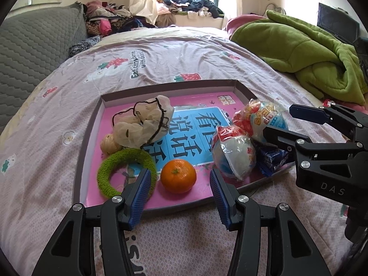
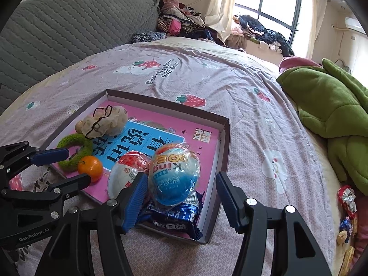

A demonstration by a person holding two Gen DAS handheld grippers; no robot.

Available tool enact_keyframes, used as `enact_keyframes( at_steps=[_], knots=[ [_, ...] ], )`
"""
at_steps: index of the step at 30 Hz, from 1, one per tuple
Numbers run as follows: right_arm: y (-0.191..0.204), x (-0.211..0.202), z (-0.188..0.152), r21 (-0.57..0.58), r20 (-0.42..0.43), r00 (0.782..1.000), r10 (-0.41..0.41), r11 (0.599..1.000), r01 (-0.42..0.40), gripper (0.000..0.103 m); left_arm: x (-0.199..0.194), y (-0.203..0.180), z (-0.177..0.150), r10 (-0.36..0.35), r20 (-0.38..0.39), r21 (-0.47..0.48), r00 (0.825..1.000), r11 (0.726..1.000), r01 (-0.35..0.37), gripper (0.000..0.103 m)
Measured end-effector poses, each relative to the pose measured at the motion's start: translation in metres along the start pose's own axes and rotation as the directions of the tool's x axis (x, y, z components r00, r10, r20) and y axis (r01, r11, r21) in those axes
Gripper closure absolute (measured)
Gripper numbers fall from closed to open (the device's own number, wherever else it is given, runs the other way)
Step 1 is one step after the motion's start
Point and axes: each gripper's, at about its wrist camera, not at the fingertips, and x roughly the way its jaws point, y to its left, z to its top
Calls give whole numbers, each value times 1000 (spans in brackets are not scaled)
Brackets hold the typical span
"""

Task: Organize objects

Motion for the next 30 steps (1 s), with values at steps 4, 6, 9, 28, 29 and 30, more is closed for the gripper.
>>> enact_keyframes(
  at_steps=[4, 6, 9, 28, 29, 30],
  knots=[
    [3, -7, 1, -3, 17, 1000, 3, 1000, -3, 42, -6, 1, 1, 7, 12, -9, 1000, 1000, -7, 48],
    [4, -11, 2, -3, 26, 1000, 7, 1000, -7, 42, -10, 2, 2, 8, 17, -16, 1000, 1000, -8, 48],
    [5, -16, 2, 1, 38, 999, 11, 1000, -11, 42, -15, 2, 4, 17, 28, -14, 999, 1000, -17, 48],
    [10, -58, 7, 80, 143, 988, 58, 994, -70, 37, -54, 2, 11, 20, 96, -37, 995, 999, -17, 37],
    [10, -60, 7, 83, 147, 987, 59, 994, -72, 37, -57, 2, 11, 22, 101, -37, 995, 999, -18, 37],
    [11, -63, 7, 86, 151, 987, 57, 994, -71, 36, -60, 2, 10, 22, 105, -37, 994, 999, -18, 37]
  ],
)
